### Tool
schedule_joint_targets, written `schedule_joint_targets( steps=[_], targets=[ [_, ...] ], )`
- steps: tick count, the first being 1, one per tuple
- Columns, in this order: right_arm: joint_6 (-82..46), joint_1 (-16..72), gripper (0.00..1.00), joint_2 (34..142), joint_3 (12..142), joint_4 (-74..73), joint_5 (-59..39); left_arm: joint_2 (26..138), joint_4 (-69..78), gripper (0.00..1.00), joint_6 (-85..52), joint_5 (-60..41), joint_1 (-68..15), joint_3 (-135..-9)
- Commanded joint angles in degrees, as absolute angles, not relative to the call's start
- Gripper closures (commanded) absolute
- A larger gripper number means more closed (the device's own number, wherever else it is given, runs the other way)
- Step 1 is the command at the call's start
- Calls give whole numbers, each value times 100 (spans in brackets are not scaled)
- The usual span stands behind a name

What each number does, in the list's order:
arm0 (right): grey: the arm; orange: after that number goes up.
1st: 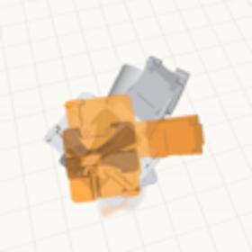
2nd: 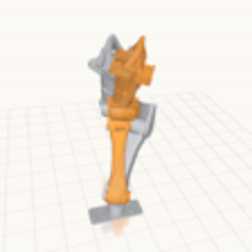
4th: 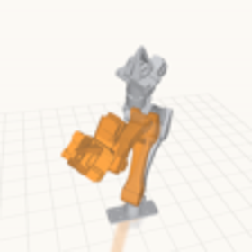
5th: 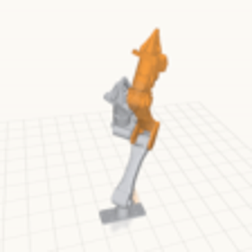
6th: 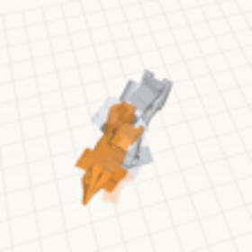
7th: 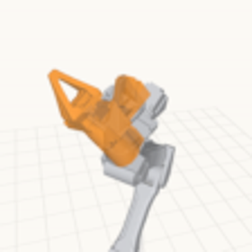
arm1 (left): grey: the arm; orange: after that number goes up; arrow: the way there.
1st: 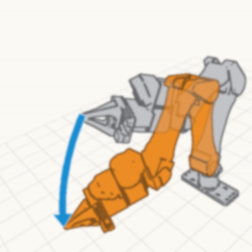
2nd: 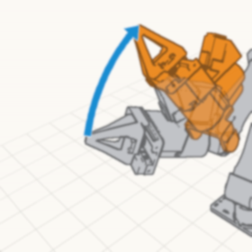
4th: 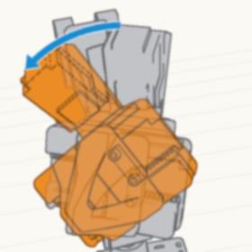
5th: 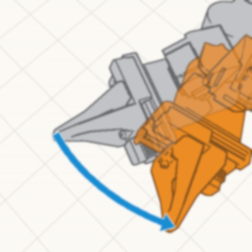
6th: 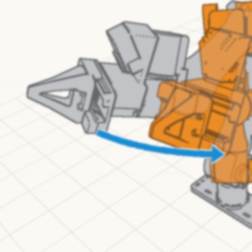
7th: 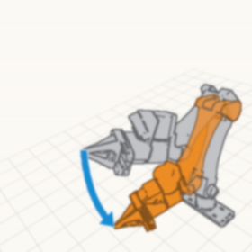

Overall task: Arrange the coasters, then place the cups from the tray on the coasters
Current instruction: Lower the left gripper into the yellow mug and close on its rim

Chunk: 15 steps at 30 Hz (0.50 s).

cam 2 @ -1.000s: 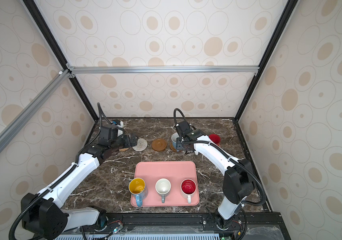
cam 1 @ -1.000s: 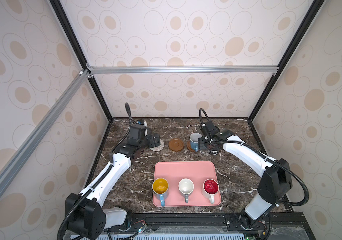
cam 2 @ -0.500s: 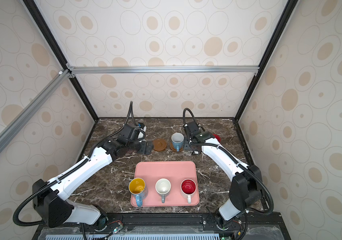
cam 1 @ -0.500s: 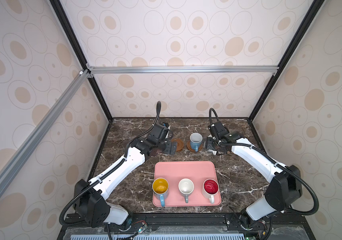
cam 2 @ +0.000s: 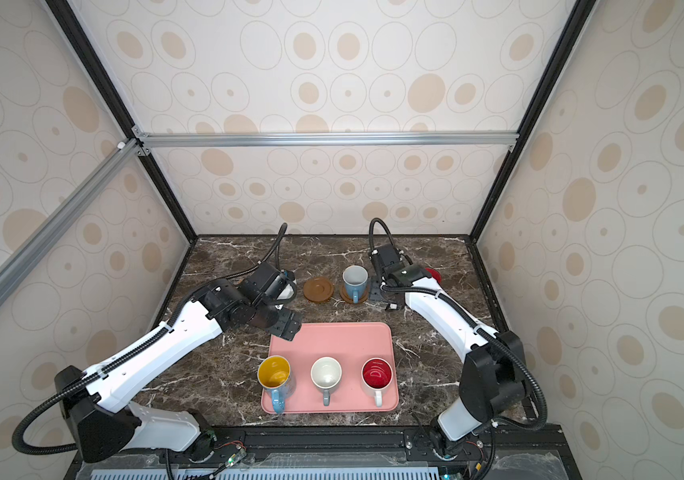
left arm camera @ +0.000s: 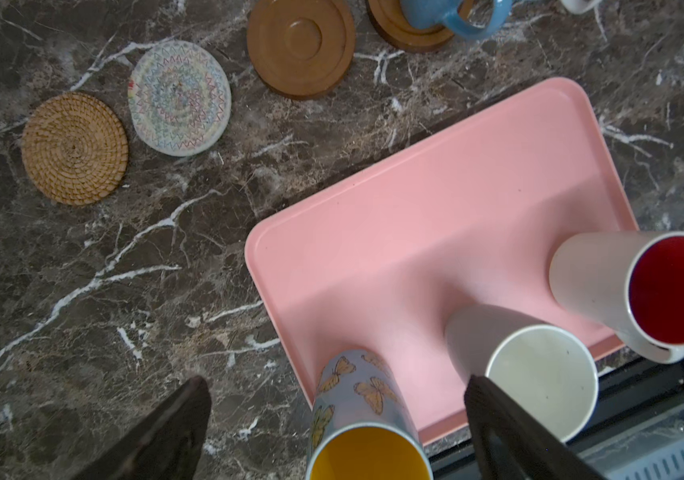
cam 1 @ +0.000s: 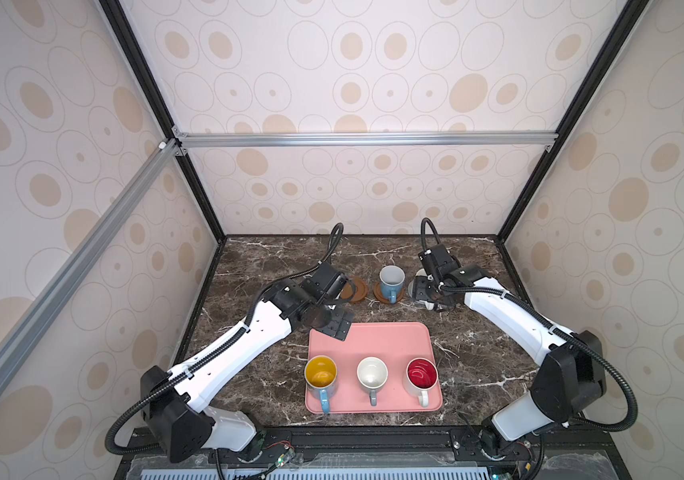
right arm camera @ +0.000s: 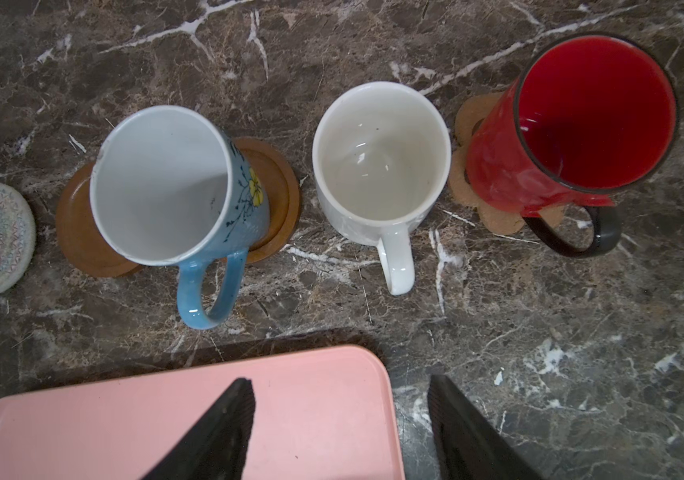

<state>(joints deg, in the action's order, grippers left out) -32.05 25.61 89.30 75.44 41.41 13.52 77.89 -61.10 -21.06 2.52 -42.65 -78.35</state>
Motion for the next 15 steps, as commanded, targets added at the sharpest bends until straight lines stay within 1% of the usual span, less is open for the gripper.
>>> schedule_joint_targets(
  steps=[1, 5, 10, 15],
  targets=[
    [-3209, 2530, 30, 8789, 7434, 4167, 1322, 7551, -7099, 5, -2339, 37, -4350, -8101],
    [-3209, 2511, 30, 8786, 7401, 4131, 1279, 7399, -7527, 8, -2528, -346, -4421, -8042],
    [-3205, 2496, 30, 8790, 7368, 4061, 1211, 7200, -7718, 8, -2506, -1202, -4500, -7546],
    [-3207, 2481, 30, 8752, 7309, 4026, 1232, 7100, -7776, 10, -2544, -1617, -4614, -7144]
  ],
)
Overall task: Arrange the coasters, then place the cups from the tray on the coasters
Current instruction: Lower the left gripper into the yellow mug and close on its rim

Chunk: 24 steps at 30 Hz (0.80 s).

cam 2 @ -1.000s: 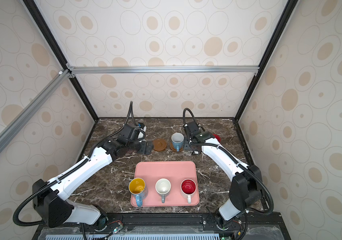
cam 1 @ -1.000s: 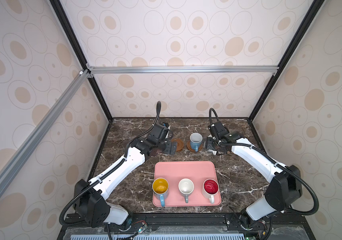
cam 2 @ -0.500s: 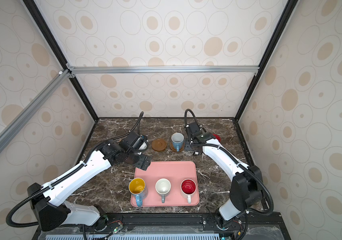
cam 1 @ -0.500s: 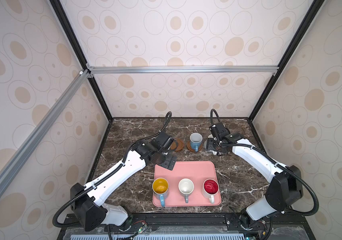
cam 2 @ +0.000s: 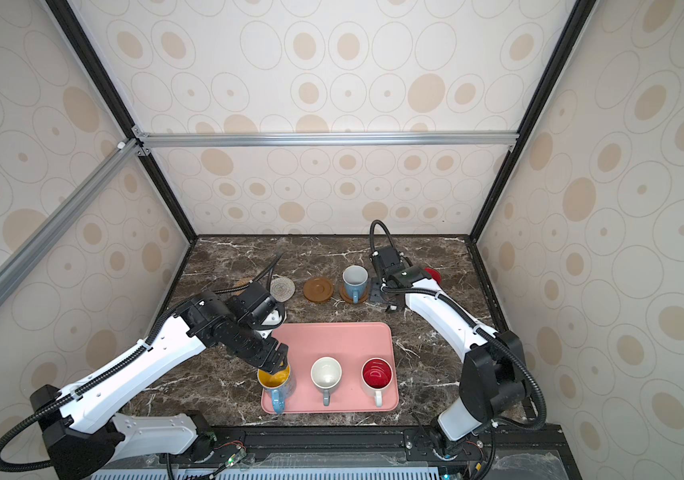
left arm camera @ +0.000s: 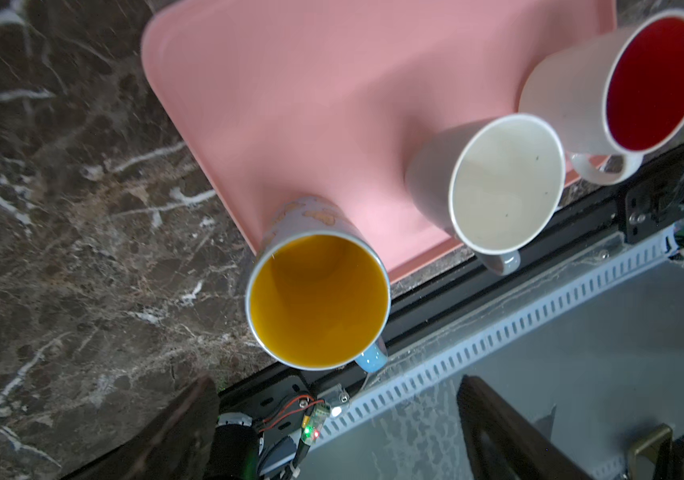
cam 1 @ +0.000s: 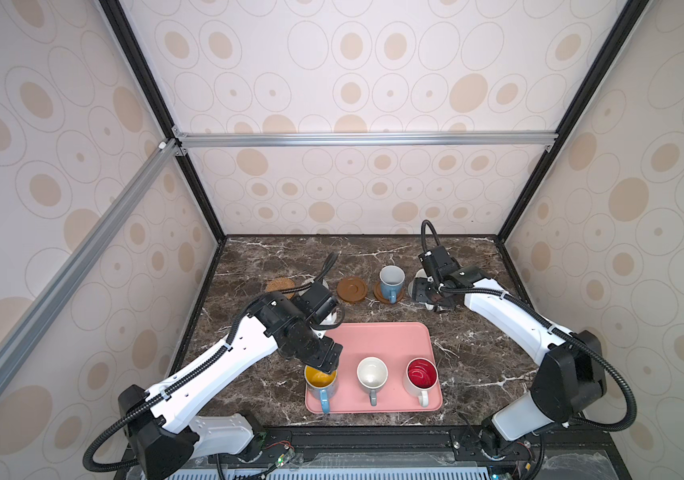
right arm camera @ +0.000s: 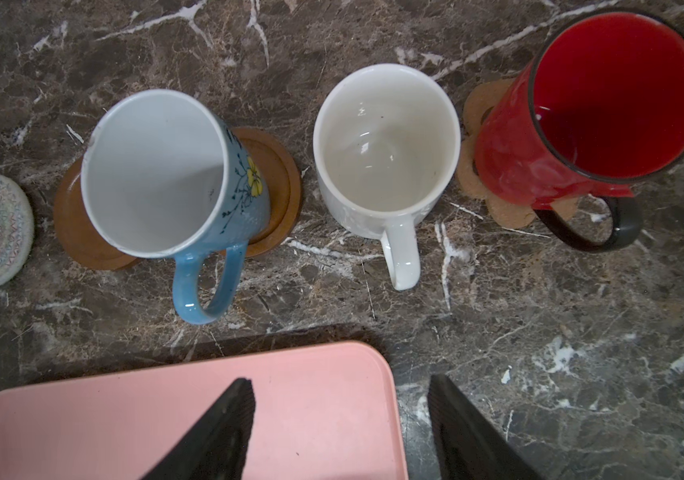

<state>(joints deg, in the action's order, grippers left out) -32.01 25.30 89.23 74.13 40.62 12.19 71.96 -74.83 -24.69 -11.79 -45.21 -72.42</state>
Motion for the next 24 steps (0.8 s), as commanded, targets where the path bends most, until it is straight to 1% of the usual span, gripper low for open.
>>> schedule_joint_targets(
  steps=[1, 3, 8, 12, 15, 17, 24],
  targets=[
    [-3208, 2487, 30, 8740, 7301, 4017, 1239, 7065, -7782, 10, -2562, -1648, -4631, -7088],
    [-3208, 2478, 30, 8717, 7278, 3992, 1252, 6981, -7776, 10, -2652, -1598, -4640, -7023],
    [-3243, 2455, 30, 8692, 7218, 3949, 1284, 6810, -7491, 13, -3121, -1553, -4680, -6593],
    [-3266, 2446, 30, 8722, 7216, 3929, 1247, 6602, -6997, 18, -3554, -1597, -4789, -6219],
    [-3255, 2450, 30, 8741, 7216, 3920, 1264, 6490, -6810, 23, -3833, -1474, -4840, -6066],
    [-3266, 2446, 30, 8750, 7216, 3902, 1268, 6427, -6643, 24, -3990, -1492, -4888, -5928],
    [-3270, 2428, 30, 8776, 7207, 3876, 1274, 6618, -6549, 29, -4093, -1426, -5115, -5713]
  ],
)
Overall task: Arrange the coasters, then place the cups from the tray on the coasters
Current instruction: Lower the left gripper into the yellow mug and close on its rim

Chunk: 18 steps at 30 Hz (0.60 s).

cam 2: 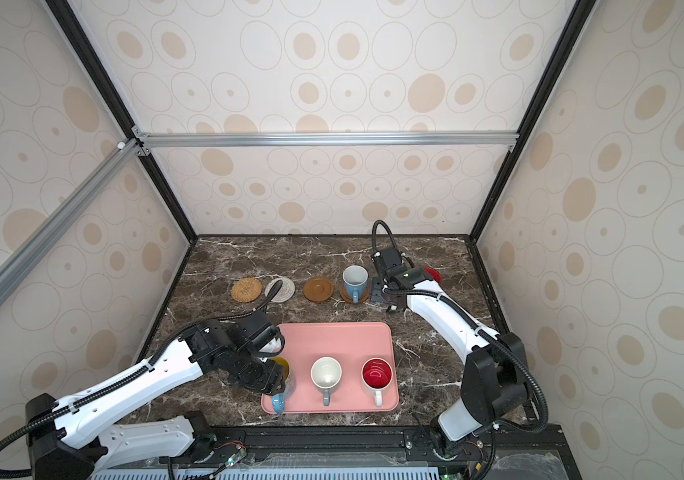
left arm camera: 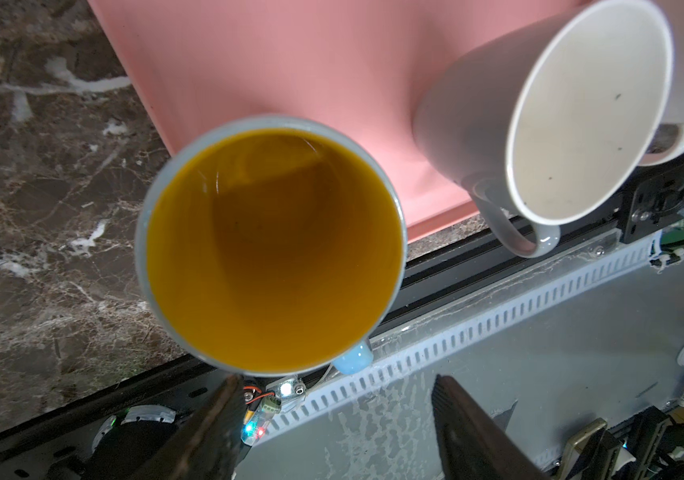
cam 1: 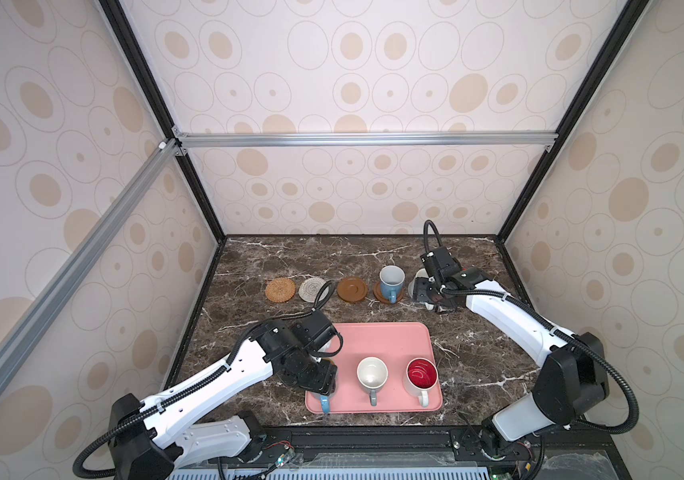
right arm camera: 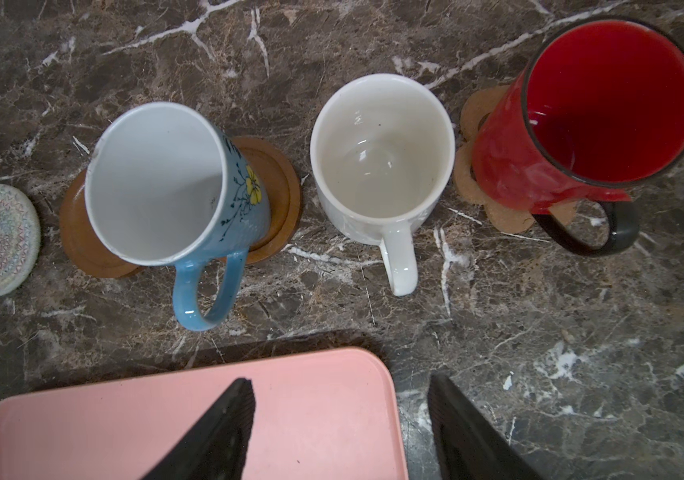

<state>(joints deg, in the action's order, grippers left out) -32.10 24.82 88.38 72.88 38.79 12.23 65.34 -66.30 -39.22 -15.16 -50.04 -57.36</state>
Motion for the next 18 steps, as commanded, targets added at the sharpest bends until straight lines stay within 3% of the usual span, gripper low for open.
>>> schedule_joint_targets(
  steps=[1, 18],
  targets=[
    [-3271, 2426, 30, 8774, 7203, 3877, 1274, 6679, -6560, 30, -4066, -1445, -5153, -5713],
    [-3339, 2382, 30, 8654, 6978, 3797, 1295, 6636, -6023, 36, -4918, -892, -5372, -5294]
  ],
)
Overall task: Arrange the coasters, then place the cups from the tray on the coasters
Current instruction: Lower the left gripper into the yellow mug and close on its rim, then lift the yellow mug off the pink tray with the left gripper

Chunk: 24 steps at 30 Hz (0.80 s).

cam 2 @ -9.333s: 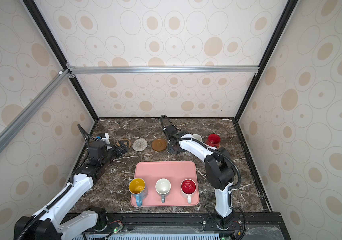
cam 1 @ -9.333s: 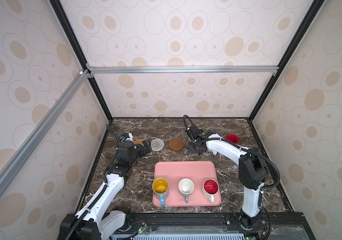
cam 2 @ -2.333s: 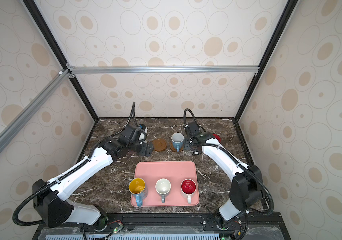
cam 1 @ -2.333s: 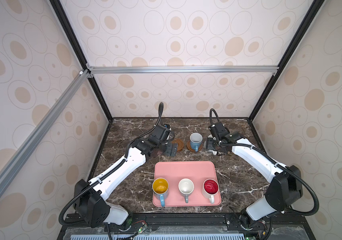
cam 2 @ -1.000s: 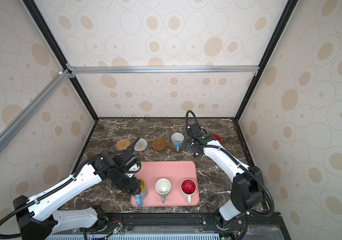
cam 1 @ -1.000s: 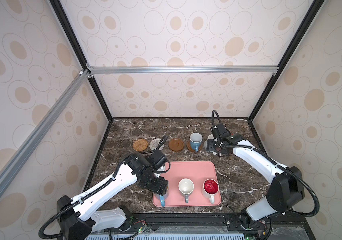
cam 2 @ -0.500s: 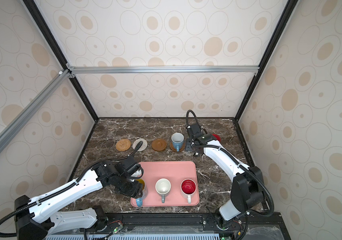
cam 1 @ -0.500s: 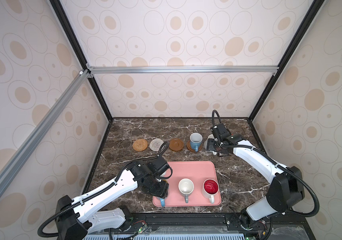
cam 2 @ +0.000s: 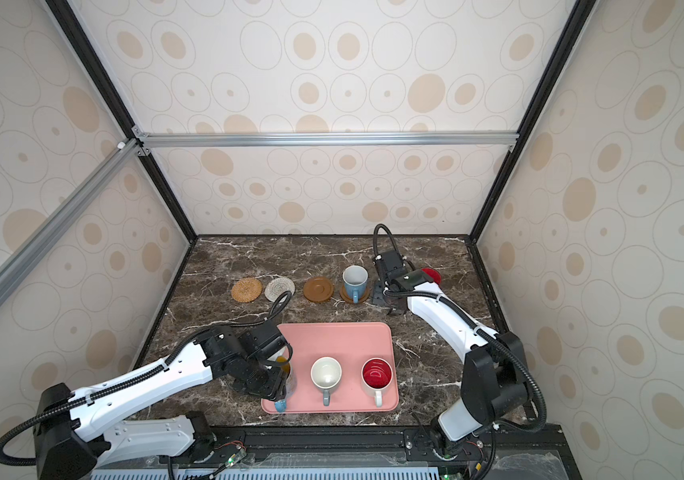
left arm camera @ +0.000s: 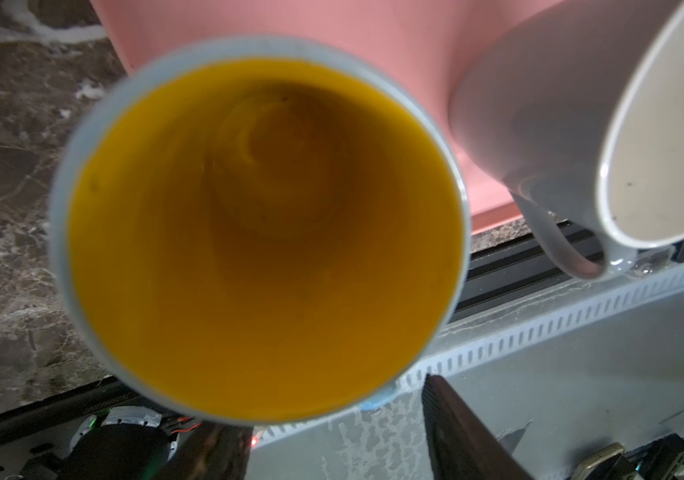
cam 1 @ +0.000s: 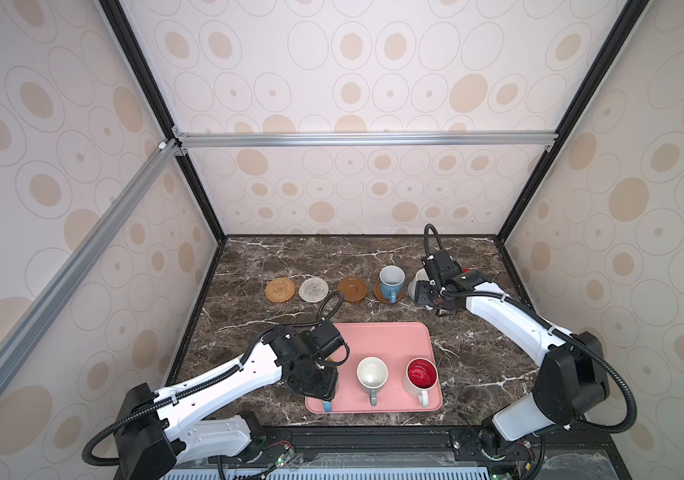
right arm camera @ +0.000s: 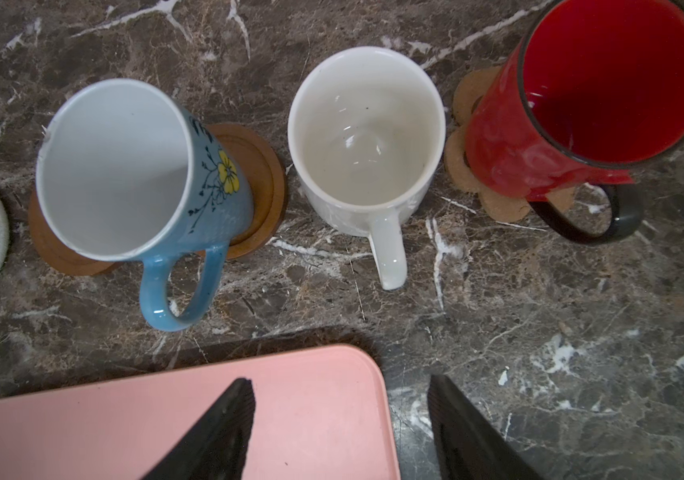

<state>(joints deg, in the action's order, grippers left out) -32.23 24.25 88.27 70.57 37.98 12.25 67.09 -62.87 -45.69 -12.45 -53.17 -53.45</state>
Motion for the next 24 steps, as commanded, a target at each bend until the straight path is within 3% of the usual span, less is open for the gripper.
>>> schedule_joint_targets(
  steps=[1, 10, 24],
  targets=[
    [-3341, 2377, 30, 8637, 6966, 3797, 1297, 6652, -5967, 36, -4964, -819, -5370, -5267],
    [-3373, 2344, 30, 8537, 6856, 3799, 1342, 6891, -5845, 39, -5016, -329, -5366, -5236],
    [-3396, 2317, 30, 8502, 6804, 3814, 1373, 6925, -5319, 54, -5071, 140, -5370, -4886]
  ],
)
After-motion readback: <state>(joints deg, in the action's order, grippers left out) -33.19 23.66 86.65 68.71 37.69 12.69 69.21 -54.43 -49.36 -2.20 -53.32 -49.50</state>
